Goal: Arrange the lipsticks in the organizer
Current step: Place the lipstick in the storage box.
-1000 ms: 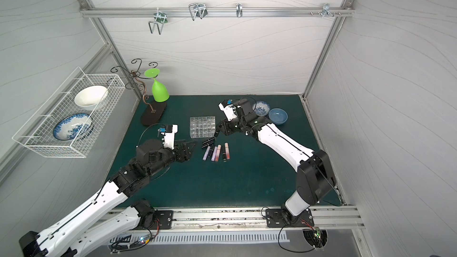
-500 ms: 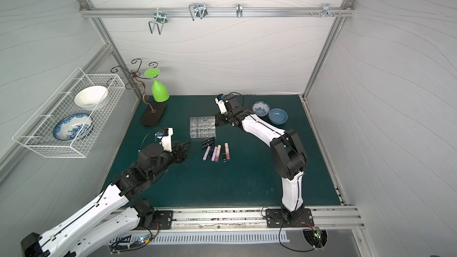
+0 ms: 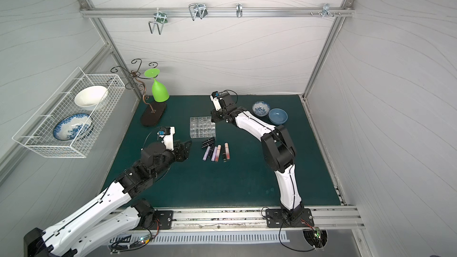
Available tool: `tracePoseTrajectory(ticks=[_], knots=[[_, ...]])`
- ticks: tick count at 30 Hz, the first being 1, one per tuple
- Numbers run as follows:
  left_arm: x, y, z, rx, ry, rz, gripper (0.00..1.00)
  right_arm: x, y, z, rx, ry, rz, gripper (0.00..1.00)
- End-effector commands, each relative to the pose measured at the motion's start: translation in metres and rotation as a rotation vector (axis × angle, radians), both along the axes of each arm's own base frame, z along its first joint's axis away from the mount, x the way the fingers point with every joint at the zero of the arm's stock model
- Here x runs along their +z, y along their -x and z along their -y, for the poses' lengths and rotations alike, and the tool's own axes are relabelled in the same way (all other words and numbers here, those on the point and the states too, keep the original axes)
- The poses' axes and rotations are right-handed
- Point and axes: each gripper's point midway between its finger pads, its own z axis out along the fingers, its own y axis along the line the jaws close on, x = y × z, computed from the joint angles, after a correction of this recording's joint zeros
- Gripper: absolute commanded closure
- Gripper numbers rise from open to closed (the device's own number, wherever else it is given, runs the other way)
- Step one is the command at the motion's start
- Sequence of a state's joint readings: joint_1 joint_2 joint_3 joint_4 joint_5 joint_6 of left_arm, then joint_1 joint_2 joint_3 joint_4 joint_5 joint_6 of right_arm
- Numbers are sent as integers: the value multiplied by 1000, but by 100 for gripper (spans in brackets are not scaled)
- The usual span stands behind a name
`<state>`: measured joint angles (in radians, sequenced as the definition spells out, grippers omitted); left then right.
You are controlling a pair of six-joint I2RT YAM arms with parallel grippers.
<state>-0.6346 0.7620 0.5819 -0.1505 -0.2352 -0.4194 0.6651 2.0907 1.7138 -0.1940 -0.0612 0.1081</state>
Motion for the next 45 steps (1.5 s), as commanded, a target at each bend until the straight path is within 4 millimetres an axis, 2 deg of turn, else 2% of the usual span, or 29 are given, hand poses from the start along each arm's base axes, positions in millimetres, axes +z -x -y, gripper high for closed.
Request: tracePoseTrajectory(ticks=[1, 12, 16, 19, 22, 25, 28, 29, 32, 35, 38, 41, 45], knots=[[13, -6, 1, 7, 19, 54, 35, -6, 0, -9, 14, 13, 13, 75], [11, -7, 2, 4, 19, 49, 35, -27, -7, -9, 3, 52, 3, 75], [12, -7, 3, -2, 22, 49, 35, -31, -6, -10, 5, 65, 0, 71], [11, -7, 4, -4, 21, 46, 35, -29, -4, -9, 8, 72, 7, 61], [8, -7, 6, -13, 14, 29, 35, -21, 2, -10, 18, 67, 7, 45], [5, -9, 10, -22, 8, 1, 33, 4, 12, -8, 20, 38, 2, 38], [-4, -12, 17, -36, 2, -65, 33, 36, 27, 13, -21, 11, 21, 35], [-7, -13, 23, -49, 3, -94, 33, 52, 35, 23, -38, -8, 35, 35], [-18, -17, 40, -93, 16, -179, 37, 72, 56, 60, -99, -40, 38, 35], [-34, -19, 62, -131, 6, -253, 42, 77, 76, 101, -169, -67, 19, 35], [-47, -19, 88, -163, -66, -294, 50, 71, 95, 137, -232, -91, -6, 35], [-59, -20, 115, -186, -139, -335, 51, 62, 109, 164, -279, -97, -18, 35], [-81, -23, 140, -188, -185, -398, 51, 57, 114, 190, -326, -99, -28, 36]])
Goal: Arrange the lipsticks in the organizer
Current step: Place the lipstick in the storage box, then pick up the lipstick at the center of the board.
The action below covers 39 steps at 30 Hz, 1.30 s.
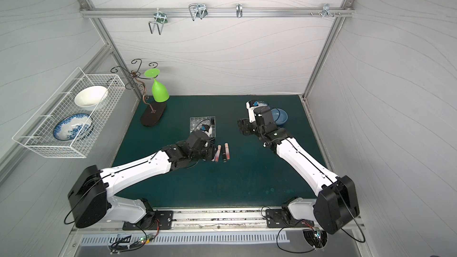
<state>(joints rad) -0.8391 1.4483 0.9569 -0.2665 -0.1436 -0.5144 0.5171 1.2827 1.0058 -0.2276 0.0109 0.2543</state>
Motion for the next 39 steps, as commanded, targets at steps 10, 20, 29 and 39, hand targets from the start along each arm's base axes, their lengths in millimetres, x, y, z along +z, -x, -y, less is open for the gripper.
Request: tracePoseTrajectory(ticks=[10, 20, 29, 39], knots=[[-34, -26, 38, 64, -104, -85, 58, -16, -4, 54, -101, -74, -58, 38], [-72, -26, 45, 73, -170, -168, 66, -29, -6, 40, -31, -106, -126, 43], [-86, -27, 49, 68, -186, -189, 68, -36, -6, 36, -15, -104, -154, 44], [-98, -26, 51, 64, -204, -212, 70, -39, -6, 34, -9, -105, -164, 45]])
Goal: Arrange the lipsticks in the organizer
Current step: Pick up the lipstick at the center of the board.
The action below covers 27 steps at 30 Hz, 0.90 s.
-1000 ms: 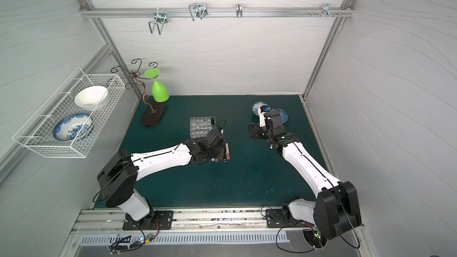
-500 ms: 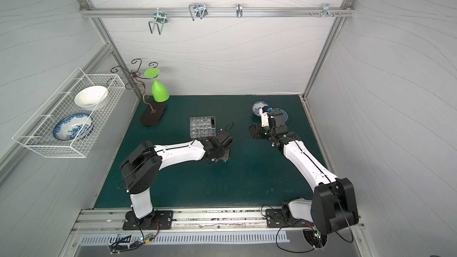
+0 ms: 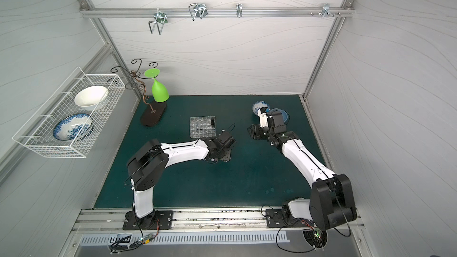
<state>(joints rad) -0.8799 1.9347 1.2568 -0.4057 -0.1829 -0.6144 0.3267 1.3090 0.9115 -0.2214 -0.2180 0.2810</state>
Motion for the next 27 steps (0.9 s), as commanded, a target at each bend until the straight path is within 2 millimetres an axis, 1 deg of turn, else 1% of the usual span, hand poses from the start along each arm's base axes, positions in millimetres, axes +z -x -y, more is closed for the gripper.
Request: tracePoseTrajectory(ticks=[1, 6, 9, 12, 14, 18, 21, 24, 27], knots=[[2, -5, 10, 2, 18, 4, 71, 8, -3, -4, 13, -9, 14, 45], [-2, -4, 10, 3, 11, -4, 71, 2, -4, -7, 21, -1, -3, 46], [-4, -4, 10, 1, 8, -7, 72, -11, -4, -8, 27, 24, -62, 46], [-5, -4, 11, 1, 8, -8, 74, -35, 4, -11, 48, 47, -148, 46], [-6, -5, 12, 0, 6, -8, 74, -47, 12, -12, 57, 57, -198, 43], [-5, -7, 15, -7, 15, -8, 77, -61, 23, -15, 90, 70, -269, 39], [-7, -6, 17, -13, 22, -13, 79, -70, 28, -23, 129, 84, -315, 37], [-9, -5, 17, -14, 24, -16, 73, -75, 30, -29, 151, 103, -334, 37], [-11, -5, 18, -17, 22, -20, 59, -77, 32, -31, 161, 110, -344, 37]])
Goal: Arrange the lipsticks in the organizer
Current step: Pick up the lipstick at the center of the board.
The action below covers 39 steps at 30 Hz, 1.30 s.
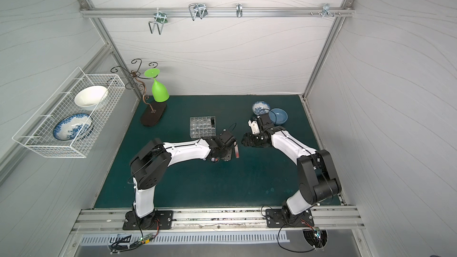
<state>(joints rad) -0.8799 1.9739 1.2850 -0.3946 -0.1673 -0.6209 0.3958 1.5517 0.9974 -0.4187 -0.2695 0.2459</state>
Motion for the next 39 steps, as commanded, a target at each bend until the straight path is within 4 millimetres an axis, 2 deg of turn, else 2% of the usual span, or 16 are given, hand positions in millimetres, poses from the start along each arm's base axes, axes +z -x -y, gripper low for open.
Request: tracePoseTrajectory(ticks=[1, 5, 11, 15, 20, 23, 27, 31, 35, 39], knots=[[-4, -1, 10, -18, 11, -9, 55, 3, 5, -4, 33, 5, -21, 36], [-8, -1, 12, -23, 8, -20, 54, 0, 6, -6, 45, 5, -35, 37], [-2, -2, 13, -24, 24, -3, 78, -9, 10, -9, 60, 13, -58, 37], [18, -2, 18, -46, 70, 43, 81, -3, 9, -8, 59, 13, -41, 37], [63, 10, 12, -110, 91, 103, 83, 7, 9, -9, 70, 2, -23, 37], [96, 23, 2, -138, 152, 142, 84, 38, 13, -13, 97, -55, 22, 36], [134, 42, -14, -206, 216, 197, 83, 106, 27, -23, 148, -197, 160, 35], [176, 56, -21, -272, 397, 239, 84, 162, 54, -39, 266, -371, 204, 34], [206, 68, -28, -300, 561, 257, 84, 196, 86, -61, 450, -530, 241, 32], [234, 88, -21, -397, 693, 244, 84, 206, 102, -73, 537, -600, 241, 32]])
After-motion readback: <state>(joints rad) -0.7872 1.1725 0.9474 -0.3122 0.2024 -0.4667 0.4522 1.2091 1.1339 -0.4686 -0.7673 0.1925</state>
